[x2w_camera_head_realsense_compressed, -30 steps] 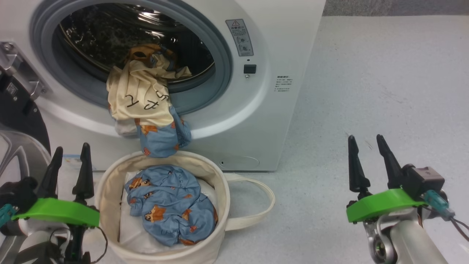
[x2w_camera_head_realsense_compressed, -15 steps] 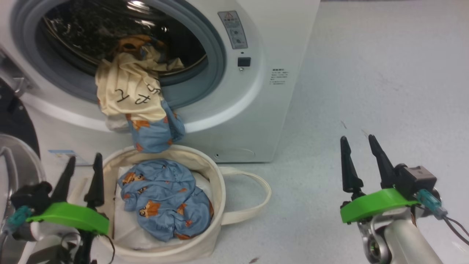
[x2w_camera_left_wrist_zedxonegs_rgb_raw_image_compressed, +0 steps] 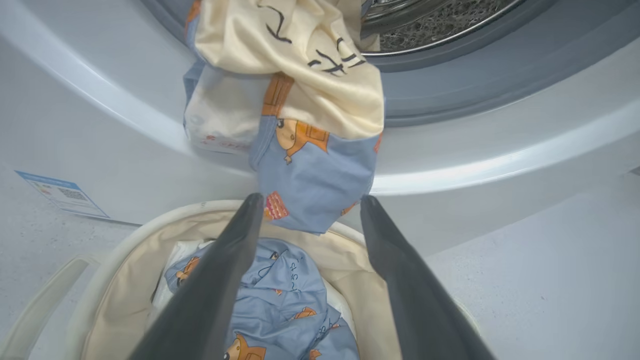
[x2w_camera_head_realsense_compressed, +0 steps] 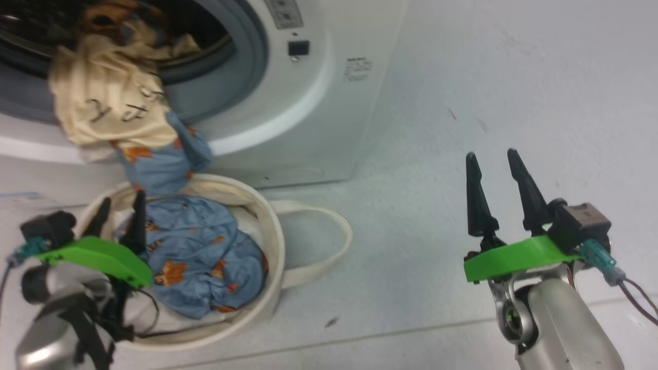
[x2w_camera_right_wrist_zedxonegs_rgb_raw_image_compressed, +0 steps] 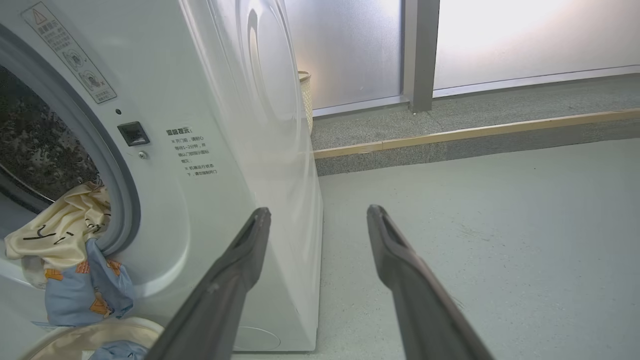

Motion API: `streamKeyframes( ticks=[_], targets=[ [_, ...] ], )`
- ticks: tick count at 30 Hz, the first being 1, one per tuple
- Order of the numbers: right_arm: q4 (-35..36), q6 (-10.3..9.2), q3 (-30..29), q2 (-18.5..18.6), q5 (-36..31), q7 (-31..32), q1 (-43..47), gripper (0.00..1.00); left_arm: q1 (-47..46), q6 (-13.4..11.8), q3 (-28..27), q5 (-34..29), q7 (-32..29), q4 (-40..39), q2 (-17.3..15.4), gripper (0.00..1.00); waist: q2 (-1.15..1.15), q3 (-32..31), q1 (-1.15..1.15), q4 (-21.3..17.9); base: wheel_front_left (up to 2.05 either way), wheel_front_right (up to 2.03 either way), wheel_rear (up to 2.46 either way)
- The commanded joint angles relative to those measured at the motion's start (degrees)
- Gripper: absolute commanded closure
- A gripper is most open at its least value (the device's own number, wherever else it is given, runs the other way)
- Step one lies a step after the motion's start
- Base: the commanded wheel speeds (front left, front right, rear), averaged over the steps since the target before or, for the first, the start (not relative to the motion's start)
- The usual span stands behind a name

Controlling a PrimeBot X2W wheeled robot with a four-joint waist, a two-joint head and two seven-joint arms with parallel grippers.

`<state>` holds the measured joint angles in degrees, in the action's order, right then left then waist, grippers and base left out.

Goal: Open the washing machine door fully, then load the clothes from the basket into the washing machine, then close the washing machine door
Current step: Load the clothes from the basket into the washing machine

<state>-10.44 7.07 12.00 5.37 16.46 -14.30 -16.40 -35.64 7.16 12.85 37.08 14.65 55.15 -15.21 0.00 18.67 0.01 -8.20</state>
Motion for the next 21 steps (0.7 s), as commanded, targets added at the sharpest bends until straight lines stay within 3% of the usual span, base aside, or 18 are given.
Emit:
streamKeyframes(
  ticks=[1, 7, 21],
  targets=[
    [2.3, 0.42, 0.8, -0.8, -0.6, -0.7, -1.2, 0.0, -2.4, 0.3, -0.6, 0.9, 0.1, 0.4, -3.5, 0.0, 0.0, 3.7, -0.01, -3.2, 0.0, 0.0, 0.0],
    [3.8, 0.42, 0.1, -1.7, -1.5, -0.7, -1.7, 0.0, -7.1, 0.3, 4.5, 2.8, -1.2, 6.4, -7.0, 0.0, 0.0, 8.3, -0.01, -6.4, 0.0, 0.0, 0.0],
    [6.2, 0.42, -0.3, -2.5, -2.0, -0.7, -2.6, 0.0, -14.3, 0.3, 10.9, 8.6, -0.4, 8.6, -12.2, 0.0, 0.0, 13.9, -0.01, -9.5, 0.0, 0.0, 0.0]
  ],
)
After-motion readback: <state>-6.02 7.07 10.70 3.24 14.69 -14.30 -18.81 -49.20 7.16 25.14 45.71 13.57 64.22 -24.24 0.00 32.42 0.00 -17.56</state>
